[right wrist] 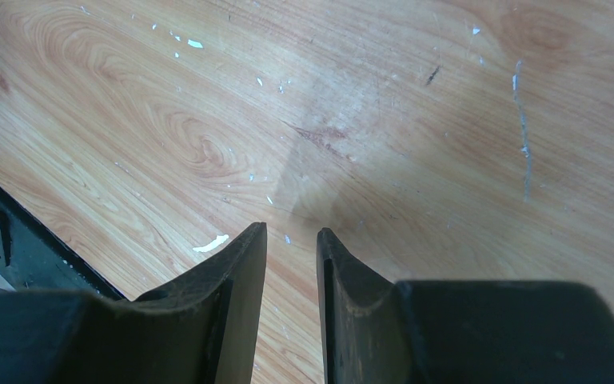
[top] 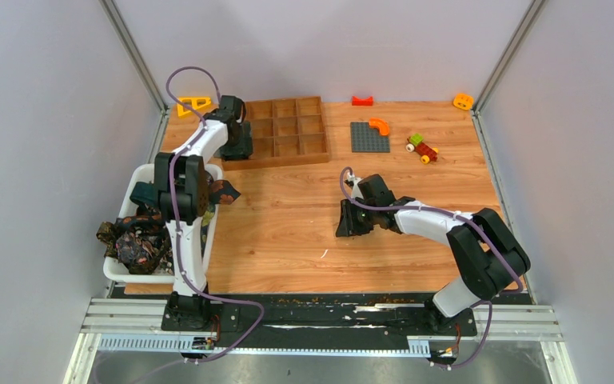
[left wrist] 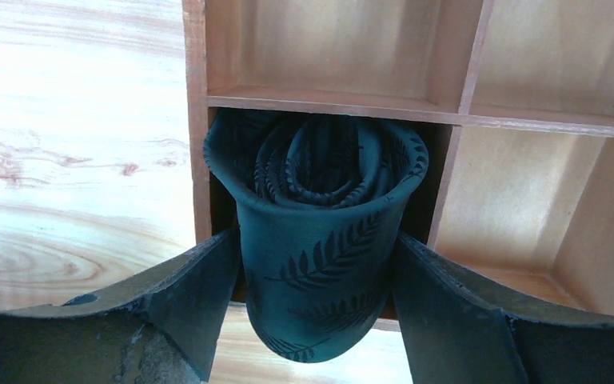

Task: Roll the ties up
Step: Place the tie in the storage box, then reset both arms

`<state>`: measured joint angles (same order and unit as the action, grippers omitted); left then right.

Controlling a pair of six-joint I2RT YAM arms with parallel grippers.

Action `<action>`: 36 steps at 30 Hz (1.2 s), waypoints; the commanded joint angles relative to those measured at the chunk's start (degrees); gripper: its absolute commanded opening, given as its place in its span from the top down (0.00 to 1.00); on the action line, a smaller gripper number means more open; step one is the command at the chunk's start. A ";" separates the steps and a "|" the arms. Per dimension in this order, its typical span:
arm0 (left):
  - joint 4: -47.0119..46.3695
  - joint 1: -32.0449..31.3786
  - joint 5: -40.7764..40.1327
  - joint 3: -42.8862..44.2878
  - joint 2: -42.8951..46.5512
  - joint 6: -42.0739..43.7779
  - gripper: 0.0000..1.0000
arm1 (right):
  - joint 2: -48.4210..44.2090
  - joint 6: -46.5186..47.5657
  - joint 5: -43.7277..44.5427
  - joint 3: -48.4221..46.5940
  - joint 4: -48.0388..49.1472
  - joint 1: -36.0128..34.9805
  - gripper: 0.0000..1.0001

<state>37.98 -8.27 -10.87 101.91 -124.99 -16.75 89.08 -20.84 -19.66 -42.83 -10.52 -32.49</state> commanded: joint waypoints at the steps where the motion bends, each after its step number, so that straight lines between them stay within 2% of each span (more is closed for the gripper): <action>1: 6.70 -0.52 -0.50 -2.36 3.14 0.50 0.12 | 0.47 0.74 -0.37 -2.17 0.98 -0.18 0.70; 8: 7.88 -0.51 -1.38 -2.33 9.59 0.16 0.00 | 0.57 0.75 -0.47 -2.22 0.96 -0.17 0.69; 26: 10.79 -0.52 -2.50 -2.14 25.71 0.02 0.00 | 0.83 0.86 -0.60 -2.39 0.88 -0.16 0.69; 31: 10.11 -0.52 -0.40 -6.97 33.49 -0.03 0.00 | -0.15 0.64 -0.02 -1.78 1.35 -0.18 0.69; 36: 8.60 -0.52 2.51 -17.20 44.18 -0.73 0.00 | -4.20 0.15 1.38 0.51 3.28 -0.18 0.69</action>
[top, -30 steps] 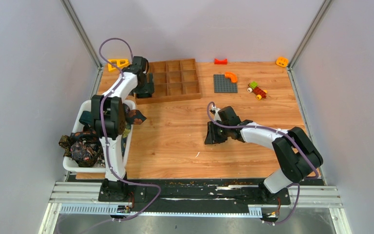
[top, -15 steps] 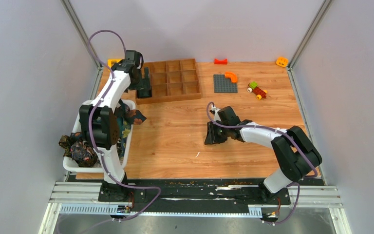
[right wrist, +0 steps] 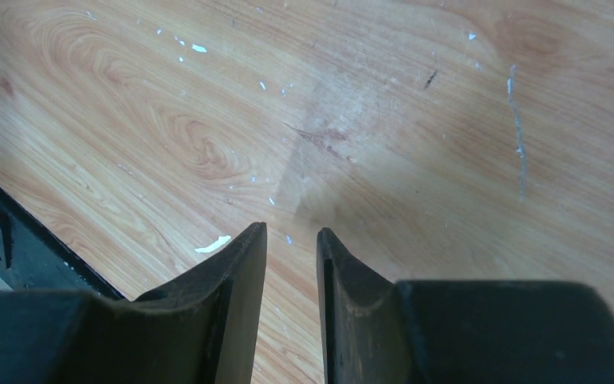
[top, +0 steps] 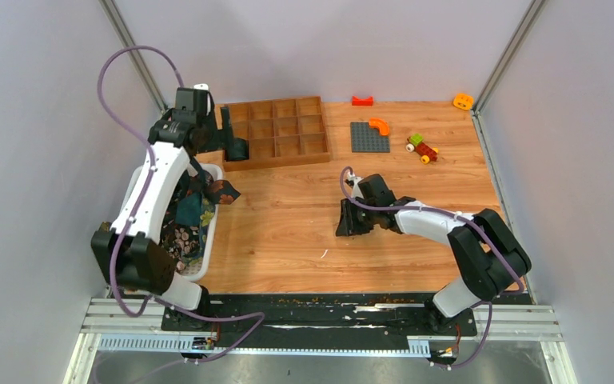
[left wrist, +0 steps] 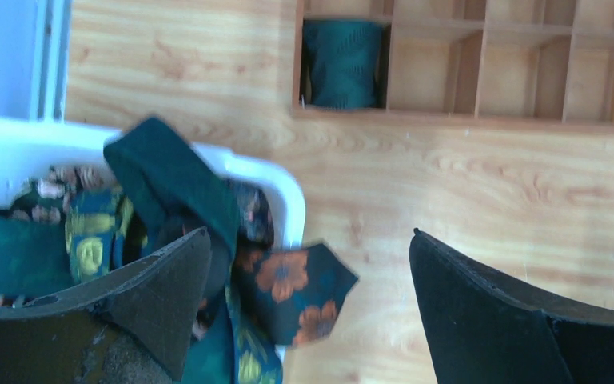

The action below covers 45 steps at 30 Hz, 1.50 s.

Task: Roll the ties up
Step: Reset both arms

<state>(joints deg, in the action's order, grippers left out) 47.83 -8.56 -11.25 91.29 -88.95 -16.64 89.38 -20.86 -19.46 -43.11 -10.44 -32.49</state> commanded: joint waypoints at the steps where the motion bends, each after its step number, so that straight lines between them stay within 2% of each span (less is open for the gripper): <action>1: -1.74 -0.25 3.70 -9.01 10.48 -0.81 0.00 | -5.77 0.15 1.70 1.36 3.69 -0.19 0.69; 5: -1.94 -0.23 6.58 -16.63 19.24 -0.21 0.00 | -12.12 -0.08 6.08 3.05 4.43 -0.33 0.69; 13: -1.54 -0.23 8.02 -28.92 34.13 1.20 0.00 | -25.30 3.24 21.09 2.53 5.85 -1.31 0.66; 19: -2.66 -0.23 9.19 -37.00 42.04 1.73 0.00 | -32.30 8.17 30.55 5.02 13.71 -1.39 0.59; 24: -4.43 -0.24 10.24 -40.14 48.51 0.00 0.00 | -37.37 12.47 31.25 13.09 24.53 -1.40 0.49; 30: -9.29 -0.23 8.96 -46.07 57.13 -0.32 0.00 | -38.73 12.20 30.78 17.50 27.74 -1.35 0.33; 34: -9.58 -0.23 8.79 -46.54 59.03 -0.22 0.00 | -38.86 12.28 30.46 17.81 28.13 -1.35 0.20; 45: -9.32 -0.23 8.96 -46.64 59.03 -0.49 0.00 | -38.09 12.56 30.30 17.39 27.88 -1.35 0.08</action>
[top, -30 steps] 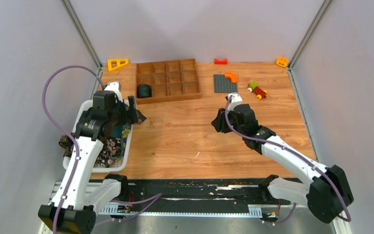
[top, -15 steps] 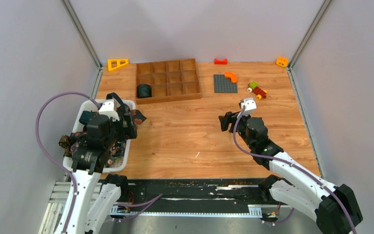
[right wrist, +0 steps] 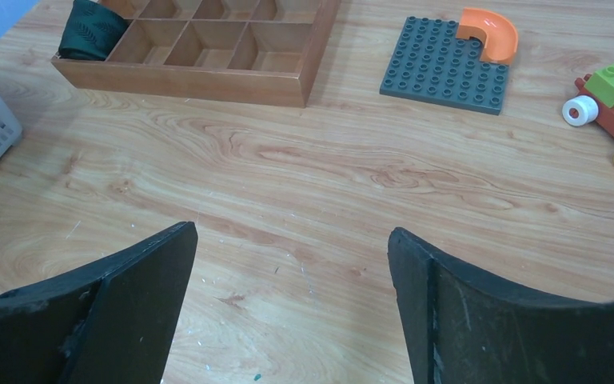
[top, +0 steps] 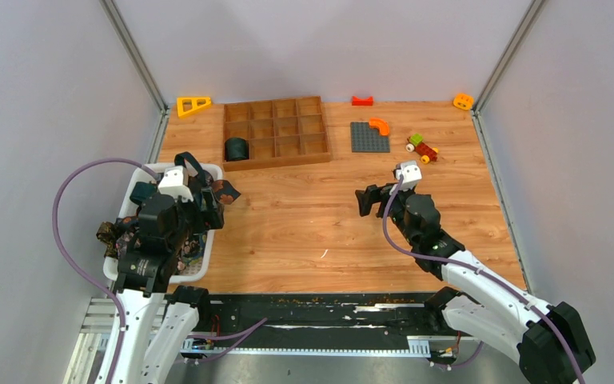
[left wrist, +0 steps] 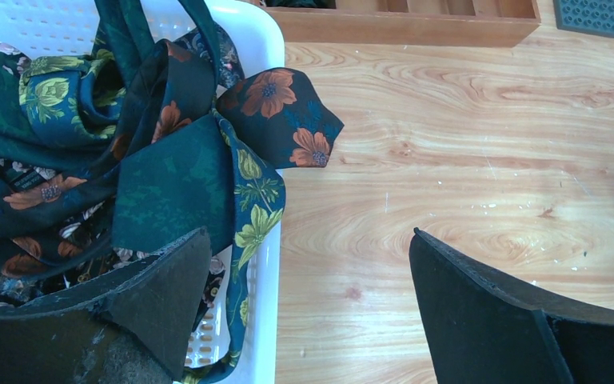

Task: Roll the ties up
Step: Reset both arms

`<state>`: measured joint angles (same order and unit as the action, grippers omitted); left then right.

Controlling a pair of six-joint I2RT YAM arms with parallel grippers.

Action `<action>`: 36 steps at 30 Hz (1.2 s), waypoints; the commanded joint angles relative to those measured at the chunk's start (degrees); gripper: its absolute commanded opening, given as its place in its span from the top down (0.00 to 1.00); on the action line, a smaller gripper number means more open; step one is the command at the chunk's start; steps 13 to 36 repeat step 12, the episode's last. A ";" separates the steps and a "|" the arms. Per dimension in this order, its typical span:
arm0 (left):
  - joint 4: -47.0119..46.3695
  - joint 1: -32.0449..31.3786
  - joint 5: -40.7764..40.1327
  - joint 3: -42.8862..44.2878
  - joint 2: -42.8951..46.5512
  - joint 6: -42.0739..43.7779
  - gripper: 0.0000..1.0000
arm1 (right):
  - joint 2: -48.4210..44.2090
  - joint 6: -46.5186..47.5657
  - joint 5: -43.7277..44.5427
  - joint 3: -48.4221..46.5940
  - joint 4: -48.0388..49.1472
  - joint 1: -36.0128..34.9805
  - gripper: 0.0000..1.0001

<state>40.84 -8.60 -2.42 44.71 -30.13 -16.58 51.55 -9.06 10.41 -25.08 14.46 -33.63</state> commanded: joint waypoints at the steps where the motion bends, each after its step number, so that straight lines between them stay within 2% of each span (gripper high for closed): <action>1: -2.34 -0.23 0.13 -0.14 0.29 -0.63 0.00 | -0.16 0.76 0.50 -0.67 2.87 -0.26 0.07; 36: -2.42 -0.19 0.22 -0.23 0.51 -0.56 0.00 | 1.76 0.89 0.42 -2.21 1.77 -0.23 0.07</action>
